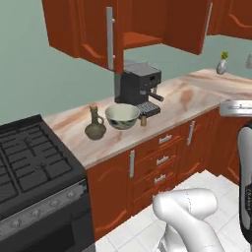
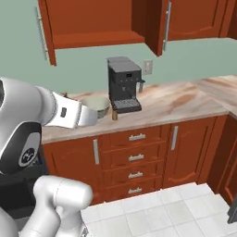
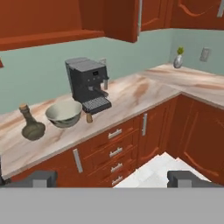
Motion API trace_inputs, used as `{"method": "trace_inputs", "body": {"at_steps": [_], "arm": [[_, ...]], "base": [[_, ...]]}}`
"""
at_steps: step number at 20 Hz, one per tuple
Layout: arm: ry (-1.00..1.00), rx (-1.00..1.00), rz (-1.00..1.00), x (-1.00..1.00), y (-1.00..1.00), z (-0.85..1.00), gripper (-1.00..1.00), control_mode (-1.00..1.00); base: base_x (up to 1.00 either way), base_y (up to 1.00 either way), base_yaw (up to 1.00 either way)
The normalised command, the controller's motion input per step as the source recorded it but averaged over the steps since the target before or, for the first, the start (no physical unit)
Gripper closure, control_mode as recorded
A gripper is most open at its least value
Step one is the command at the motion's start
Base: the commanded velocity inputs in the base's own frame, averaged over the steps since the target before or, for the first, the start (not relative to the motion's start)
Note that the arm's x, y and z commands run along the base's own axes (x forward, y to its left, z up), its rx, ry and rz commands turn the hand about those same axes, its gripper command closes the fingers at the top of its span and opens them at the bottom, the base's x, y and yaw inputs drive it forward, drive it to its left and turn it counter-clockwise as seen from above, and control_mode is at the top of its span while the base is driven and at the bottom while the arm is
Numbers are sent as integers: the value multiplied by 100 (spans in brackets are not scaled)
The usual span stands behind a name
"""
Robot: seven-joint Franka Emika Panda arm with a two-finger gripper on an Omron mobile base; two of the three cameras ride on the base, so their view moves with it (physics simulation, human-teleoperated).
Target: Retrieve the bottle and the shaker from the cabinet and place them next to the mixing bowl on the counter. Then add garlic from the fridge to the mixing bowl.
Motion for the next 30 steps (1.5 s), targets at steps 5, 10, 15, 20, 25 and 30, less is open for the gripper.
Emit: {"method": "trace_inputs", "body": {"at_steps": [5, 10, 15, 20, 25, 30], "arm": [[0, 0, 0, 0, 0, 0, -100, 100], [0, 0, 0, 0, 0, 0, -100, 100], [0, 0, 0, 0, 0, 0, -100, 100], [0, 0, 0, 0, 0, 0, -100, 100], [0, 0, 0, 0, 0, 0, -100, 100], [0, 0, 0, 0, 0, 0, -100, 100]], "base": [[-22, 24, -50], [-2, 0, -82], [0, 0, -79], [9, -22, -63], [67, -28, -7], [48, -75, 1]]}}
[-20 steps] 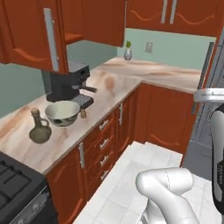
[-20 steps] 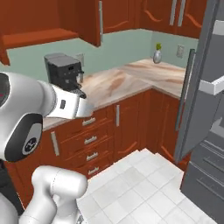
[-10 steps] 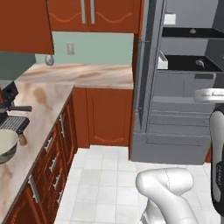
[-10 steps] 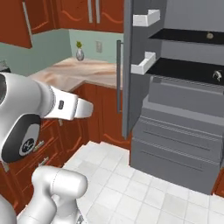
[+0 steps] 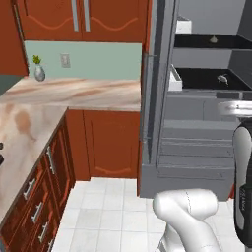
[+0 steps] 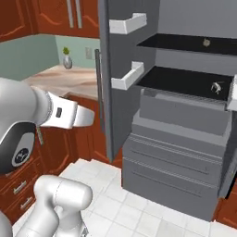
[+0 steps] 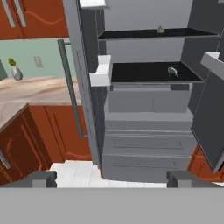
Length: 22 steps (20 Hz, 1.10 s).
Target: Retrieve the bottle and the shaker from the cabinet and place them next to the mixing bowl on the counter. Then add garlic from the fridge to the mixing bowl.
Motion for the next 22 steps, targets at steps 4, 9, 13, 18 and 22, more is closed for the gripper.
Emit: {"method": "trace_inputs", "body": {"at_steps": [4, 9, 13, 18, 22], "arm": [[0, 0, 0, 0, 0, 0, -100, 100], [0, 0, 0, 0, 0, 0, -100, 100], [0, 0, 0, 0, 0, 0, -100, 100], [0, 0, 0, 0, 0, 0, -100, 100], [0, 0, 0, 0, 0, 0, -100, 100]], "base": [[0, -93, -27], [46, -11, -25], [59, 4, -27], [81, 2, -22], [75, 23, -11]]}}
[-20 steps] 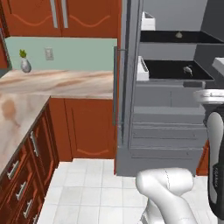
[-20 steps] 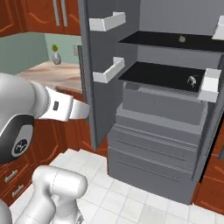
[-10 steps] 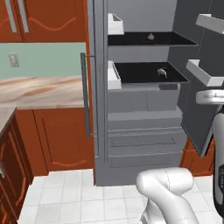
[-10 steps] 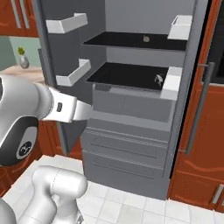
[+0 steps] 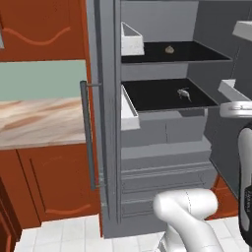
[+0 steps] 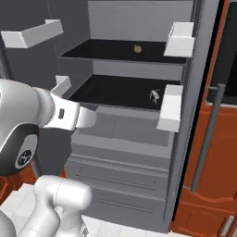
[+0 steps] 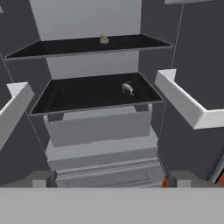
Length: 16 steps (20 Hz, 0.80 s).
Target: Retrieve the bottle and the shaker from the cabinet and place them next to the mixing bowl on the counter. Then add garlic from the fridge to the mixing bowl.
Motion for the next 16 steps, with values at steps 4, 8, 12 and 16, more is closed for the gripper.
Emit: {"method": "trace_inputs", "body": {"at_steps": [4, 8, 12, 16], "arm": [[0, 0, 0, 0, 0, 0, -100, 100], [0, 0, 0, 0, 0, 0, -100, 100], [0, 0, 0, 0, 0, 0, -100, 100], [0, 0, 0, 0, 0, 0, -100, 100]], "base": [[51, 10, 0], [68, 2, 7], [93, 19, 2], [50, 8, 0]]}}
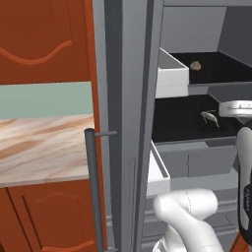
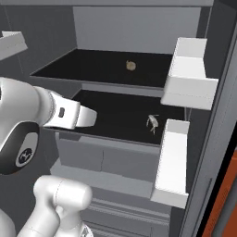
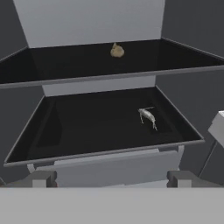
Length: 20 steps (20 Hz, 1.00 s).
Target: Retrieve the bottle and the shaker from the cabinet and place them next to the mixing bowl on the counter. Then add garlic from the fridge to the mixing bowl.
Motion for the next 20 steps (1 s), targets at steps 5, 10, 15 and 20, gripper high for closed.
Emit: {"method": "trace_inputs", "body": {"at_steps": [5, 10, 15, 20], "arm": [[0, 0, 0, 0, 0, 0, -100, 100], [0, 0, 0, 0, 0, 0, -100, 100], [0, 0, 0, 0, 0, 0, -100, -100], [1, -1, 0, 0, 0, 0, -100, -100]], "base": [[0, 0, 0], [0, 0, 0], [0, 0, 0], [0, 0, 0]]}}
